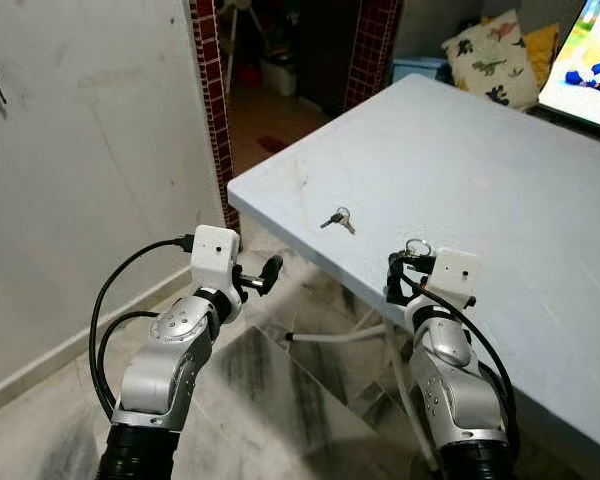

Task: Hang keys on a hook

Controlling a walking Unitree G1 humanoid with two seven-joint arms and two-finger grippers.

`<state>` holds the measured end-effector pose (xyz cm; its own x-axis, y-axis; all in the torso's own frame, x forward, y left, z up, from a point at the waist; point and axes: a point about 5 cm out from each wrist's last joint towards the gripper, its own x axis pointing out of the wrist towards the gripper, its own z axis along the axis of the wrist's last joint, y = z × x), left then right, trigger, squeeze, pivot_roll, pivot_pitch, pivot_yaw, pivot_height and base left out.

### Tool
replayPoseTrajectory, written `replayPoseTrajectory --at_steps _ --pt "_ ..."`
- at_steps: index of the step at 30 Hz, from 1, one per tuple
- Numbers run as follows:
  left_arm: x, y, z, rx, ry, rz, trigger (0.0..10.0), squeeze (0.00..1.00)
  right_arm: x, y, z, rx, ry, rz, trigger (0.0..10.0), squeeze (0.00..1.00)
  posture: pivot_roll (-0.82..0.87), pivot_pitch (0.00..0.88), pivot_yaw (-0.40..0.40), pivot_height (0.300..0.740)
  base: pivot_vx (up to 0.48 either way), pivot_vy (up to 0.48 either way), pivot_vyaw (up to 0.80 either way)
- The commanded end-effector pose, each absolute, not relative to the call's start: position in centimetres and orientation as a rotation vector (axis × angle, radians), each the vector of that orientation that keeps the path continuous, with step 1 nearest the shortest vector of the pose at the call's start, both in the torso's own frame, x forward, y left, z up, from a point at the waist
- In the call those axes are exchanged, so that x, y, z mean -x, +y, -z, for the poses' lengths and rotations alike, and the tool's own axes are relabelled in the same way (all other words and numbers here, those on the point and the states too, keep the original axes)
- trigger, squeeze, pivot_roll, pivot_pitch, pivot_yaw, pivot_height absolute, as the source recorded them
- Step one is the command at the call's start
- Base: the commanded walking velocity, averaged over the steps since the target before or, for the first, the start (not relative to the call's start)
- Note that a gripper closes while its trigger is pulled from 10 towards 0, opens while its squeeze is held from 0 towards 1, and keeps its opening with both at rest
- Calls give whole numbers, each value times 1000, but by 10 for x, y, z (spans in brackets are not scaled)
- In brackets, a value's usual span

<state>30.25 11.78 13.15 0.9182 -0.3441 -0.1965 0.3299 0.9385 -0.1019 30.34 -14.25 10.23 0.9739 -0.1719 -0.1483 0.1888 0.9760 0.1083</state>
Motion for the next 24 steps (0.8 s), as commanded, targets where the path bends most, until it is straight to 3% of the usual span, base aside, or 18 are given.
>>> replayPoseTrajectory --at_steps 1,24 --pt "-302 117 -134 62 205 361 10000 0 -305 -143 -109 -120 119 184 10000 0 117 47 -47 740 292 0 0" --pt "-298 118 -133 57 210 366 10000 0 -305 -140 -108 -121 119 175 10000 0 127 38 -47 740 317 0 0"
